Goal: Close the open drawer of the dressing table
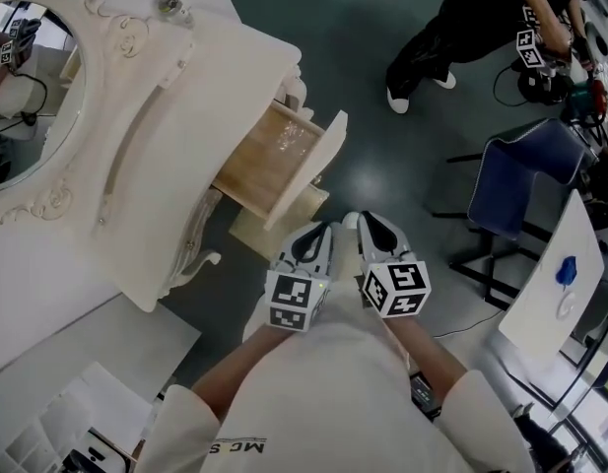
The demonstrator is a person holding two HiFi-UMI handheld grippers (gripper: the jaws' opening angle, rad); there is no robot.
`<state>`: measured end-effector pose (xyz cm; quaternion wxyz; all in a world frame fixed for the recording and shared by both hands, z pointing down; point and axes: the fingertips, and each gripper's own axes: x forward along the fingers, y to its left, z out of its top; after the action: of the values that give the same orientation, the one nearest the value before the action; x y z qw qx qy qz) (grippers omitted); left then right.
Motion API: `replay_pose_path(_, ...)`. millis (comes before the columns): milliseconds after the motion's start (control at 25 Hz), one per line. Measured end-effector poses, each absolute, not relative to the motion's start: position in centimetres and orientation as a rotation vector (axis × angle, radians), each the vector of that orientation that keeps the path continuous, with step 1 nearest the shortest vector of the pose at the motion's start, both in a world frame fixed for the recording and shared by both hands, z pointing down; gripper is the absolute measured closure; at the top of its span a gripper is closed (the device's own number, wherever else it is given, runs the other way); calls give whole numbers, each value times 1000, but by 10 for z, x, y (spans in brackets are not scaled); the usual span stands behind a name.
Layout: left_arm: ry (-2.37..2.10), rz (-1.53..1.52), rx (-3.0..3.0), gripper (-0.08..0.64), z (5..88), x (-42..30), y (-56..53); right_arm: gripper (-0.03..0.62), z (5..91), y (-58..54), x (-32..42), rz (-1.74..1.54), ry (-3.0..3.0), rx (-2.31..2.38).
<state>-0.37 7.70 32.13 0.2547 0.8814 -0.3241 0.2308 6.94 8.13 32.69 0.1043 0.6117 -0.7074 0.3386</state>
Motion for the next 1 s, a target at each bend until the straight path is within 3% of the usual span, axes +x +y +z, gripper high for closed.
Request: replay_pose_path(1000,-905,682,2072,549,424,14,72,591,386,67,89,1013,-2074,1607)
